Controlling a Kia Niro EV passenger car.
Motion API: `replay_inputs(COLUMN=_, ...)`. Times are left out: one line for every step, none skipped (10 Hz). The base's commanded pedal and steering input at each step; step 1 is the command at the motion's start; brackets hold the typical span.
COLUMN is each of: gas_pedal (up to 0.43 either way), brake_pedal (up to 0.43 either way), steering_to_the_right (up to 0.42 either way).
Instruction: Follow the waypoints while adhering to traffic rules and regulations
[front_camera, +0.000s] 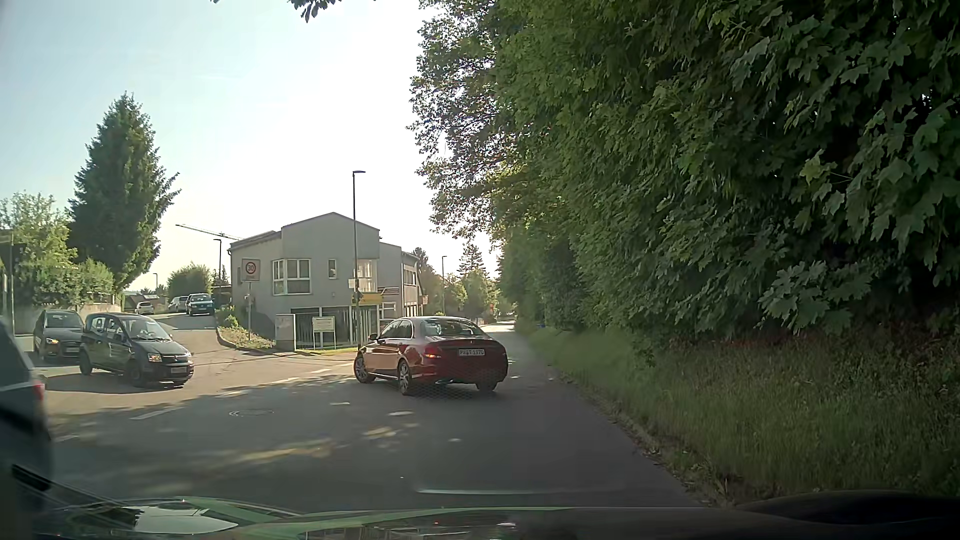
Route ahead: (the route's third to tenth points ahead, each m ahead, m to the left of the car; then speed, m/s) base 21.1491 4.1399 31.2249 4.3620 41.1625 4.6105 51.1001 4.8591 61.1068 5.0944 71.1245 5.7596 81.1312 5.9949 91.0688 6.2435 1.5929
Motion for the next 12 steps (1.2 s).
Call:
replay_inputs(gas_pedal=0.000, brake_pedal=0.000, steering_to_the_right=-0.020)
replay_inputs(gas_pedal=0.000, brake_pedal=0.000, steering_to_the_right=-0.020)
replay_inputs(gas_pedal=0.000, brake_pedal=0.000, steering_to_the_right=-0.019)
replay_inputs(gas_pedal=0.000, brake_pedal=0.000, steering_to_the_right=-0.019)
replay_inputs(gas_pedal=0.000, brake_pedal=0.000, steering_to_the_right=-0.019)
replay_inputs(gas_pedal=0.000, brake_pedal=0.000, steering_to_the_right=-0.018)
replay_inputs(gas_pedal=0.000, brake_pedal=0.000, steering_to_the_right=-0.018)
replay_inputs(gas_pedal=0.000, brake_pedal=0.000, steering_to_the_right=-0.017)
replay_inputs(gas_pedal=0.000, brake_pedal=0.000, steering_to_the_right=-0.017)
replay_inputs(gas_pedal=0.000, brake_pedal=0.000, steering_to_the_right=-0.017)
replay_inputs(gas_pedal=0.000, brake_pedal=0.000, steering_to_the_right=-0.016)
replay_inputs(gas_pedal=0.000, brake_pedal=0.000, steering_to_the_right=-0.014)
